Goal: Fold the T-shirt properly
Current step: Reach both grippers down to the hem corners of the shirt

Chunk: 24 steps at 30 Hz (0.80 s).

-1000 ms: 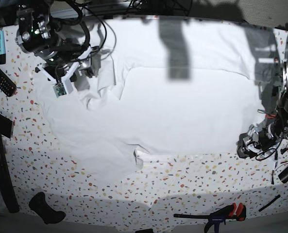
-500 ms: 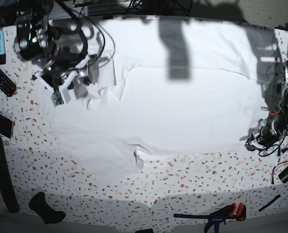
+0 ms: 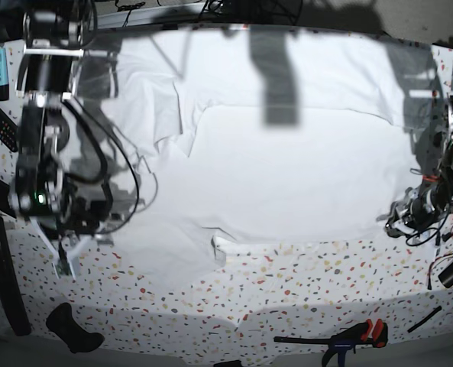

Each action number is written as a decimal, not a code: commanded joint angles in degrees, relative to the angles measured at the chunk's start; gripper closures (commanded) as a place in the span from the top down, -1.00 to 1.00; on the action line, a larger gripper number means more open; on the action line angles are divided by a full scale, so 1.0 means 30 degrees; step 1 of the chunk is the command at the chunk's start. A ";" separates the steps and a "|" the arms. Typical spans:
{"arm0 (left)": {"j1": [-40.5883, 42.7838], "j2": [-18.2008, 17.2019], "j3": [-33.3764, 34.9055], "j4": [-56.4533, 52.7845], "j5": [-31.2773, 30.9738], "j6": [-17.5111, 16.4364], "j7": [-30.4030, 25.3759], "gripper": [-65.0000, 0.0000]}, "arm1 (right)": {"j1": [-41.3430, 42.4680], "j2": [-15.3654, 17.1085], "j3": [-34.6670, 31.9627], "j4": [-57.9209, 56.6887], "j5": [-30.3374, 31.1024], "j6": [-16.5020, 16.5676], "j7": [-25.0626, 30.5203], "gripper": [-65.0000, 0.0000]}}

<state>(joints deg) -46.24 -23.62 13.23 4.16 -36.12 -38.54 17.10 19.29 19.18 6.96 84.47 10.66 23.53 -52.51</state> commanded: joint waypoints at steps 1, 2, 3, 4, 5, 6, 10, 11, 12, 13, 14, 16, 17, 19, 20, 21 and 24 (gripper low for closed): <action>-0.0510 -0.0226 0.0000 0.0146 -0.0058 -0.0044 0.0117 -1.00 | 0.1574 0.0321 0.0051 -0.0743 0.0299 0.0707 0.0291 0.00; -0.0517 -0.0233 0.0000 0.0146 -0.0058 -0.0044 0.0022 -1.00 | 0.2521 0.0488 -0.0022 -0.2047 0.0889 0.1180 0.0204 0.00; -0.0517 -0.0233 0.0000 0.0146 -0.0051 -0.0044 -0.0066 -1.00 | 0.3461 0.0670 -0.0124 -0.3381 0.1515 0.1639 0.0211 0.00; -0.0517 -0.0233 0.0000 0.0146 -0.0058 -0.0044 -0.0087 -1.00 | 0.4408 0.0838 -0.0219 -0.4743 0.1705 0.2084 0.0233 0.00; -0.0517 -0.0233 0.0000 0.0146 -0.0051 -0.0044 -0.0080 -1.00 | 0.5377 0.1005 -0.0328 -0.6127 0.1727 0.2550 0.0248 0.00; -0.0510 -0.0226 0.0000 0.0146 -0.0058 -0.0044 -0.0087 -1.00 | 0.6317 0.1217 -0.0488 -0.7533 0.1756 0.3053 0.0335 0.00; -0.0510 -0.0226 0.0000 0.0146 -0.0058 -0.0044 -0.0080 -1.00 | 0.9537 0.1902 -0.1545 -1.3100 0.2149 0.4809 0.0539 0.00; -0.0510 -0.0226 0.0000 0.0146 -0.0058 -0.0044 -0.0080 -1.00 | 1.0120 0.1982 -0.1851 -1.4382 0.2157 0.5195 0.0721 0.00; -0.0510 -0.0233 0.0000 0.0146 -0.0058 -0.0044 -0.0080 -1.00 | 1.0615 0.2033 -0.2142 -1.5548 0.2149 0.5490 0.0984 0.00; -0.0510 -0.0233 0.0000 0.0146 -0.0058 -0.0044 -0.0080 -1.00 | 1.0972 0.2062 -0.2404 -1.6597 0.2084 0.5490 0.1275 0.00; -0.0510 -0.0233 0.0000 0.0146 -0.0058 -0.0044 -0.0073 -1.00 | 1.1242 0.2055 -0.2652 -1.7493 0.2091 0.5490 0.1625 0.00; -0.0510 -0.0226 0.0000 0.0146 -0.0058 -0.0044 -0.0073 -1.00 | 1.1533 0.2033 -0.3104 -1.8870 0.2084 0.5490 0.2076 0.00; -0.0510 -0.0233 0.0000 0.0146 -0.0058 -0.0051 -0.0073 -1.00 | 1.1548 0.2011 -0.3279 -1.9285 0.2084 0.5490 0.2084 0.00; -0.0510 -0.0226 0.0000 0.0146 -0.0058 -0.0044 -0.0080 -1.00 | 1.1489 0.2011 -0.3577 -1.9693 0.2091 0.5490 0.2076 0.00; -0.0510 -0.0226 0.0000 0.0146 -0.0058 -0.0044 -0.0087 -1.00 | 1.1409 0.2025 -0.3687 -1.9810 0.2084 0.5490 0.2076 0.00; -0.0510 -0.0226 0.0000 0.0146 -0.0058 -0.0044 -0.0080 -1.00 | 1.1351 0.2025 -0.3745 -1.9875 0.2076 0.5490 0.2076 0.00; -0.0510 -0.0226 0.0000 0.0146 -0.0058 -0.0044 -0.0080 -1.00 | 1.1176 0.2018 -0.3738 -1.9919 0.2091 0.5490 0.2346 0.00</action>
<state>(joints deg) -46.17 -23.77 13.23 4.14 -36.10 -38.57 16.69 50.76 24.62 -4.29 24.03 16.43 39.27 -46.28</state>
